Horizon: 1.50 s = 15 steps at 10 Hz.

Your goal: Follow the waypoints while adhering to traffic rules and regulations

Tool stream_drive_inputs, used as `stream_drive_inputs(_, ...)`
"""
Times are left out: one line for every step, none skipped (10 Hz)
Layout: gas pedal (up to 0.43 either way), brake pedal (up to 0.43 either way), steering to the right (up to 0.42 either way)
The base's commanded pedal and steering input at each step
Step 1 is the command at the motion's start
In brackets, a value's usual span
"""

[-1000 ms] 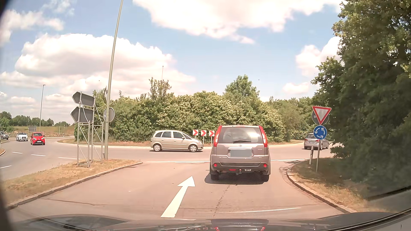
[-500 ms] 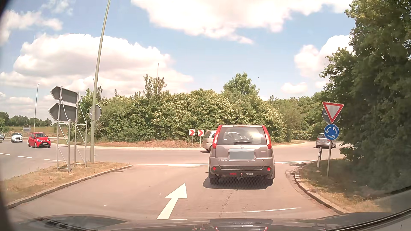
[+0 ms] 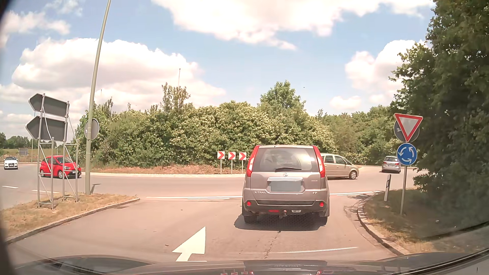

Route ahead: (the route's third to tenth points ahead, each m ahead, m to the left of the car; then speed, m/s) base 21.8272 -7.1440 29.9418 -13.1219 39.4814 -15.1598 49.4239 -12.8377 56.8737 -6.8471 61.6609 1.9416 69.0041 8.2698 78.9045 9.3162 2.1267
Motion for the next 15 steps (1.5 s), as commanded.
stream_drive_inputs(0.0, 0.274, 0.07)
stream_drive_inputs(0.0, 0.232, 0.069)
stream_drive_inputs(0.0, 0.22, 0.059)
stream_drive_inputs(0.0, 0.189, 0.046)
stream_drive_inputs(0.0, 0.098, 0.034)
stream_drive_inputs(0.0, 0.012, 0.028)
stream_drive_inputs(0.0, 0.012, 0.028)
stream_drive_inputs(0.0, 0.012, 0.028)
stream_drive_inputs(0.0, 0.006, 0.028)
stream_drive_inputs(0.0, 0.012, 0.028)
stream_drive_inputs(0.0, 0.012, 0.028)
stream_drive_inputs(0.0, 0.012, 0.028)
stream_drive_inputs(0.0, 0.012, 0.028)
stream_drive_inputs(0.0, 0.012, 0.028)
stream_drive_inputs(0.0, 0.018, 0.028)
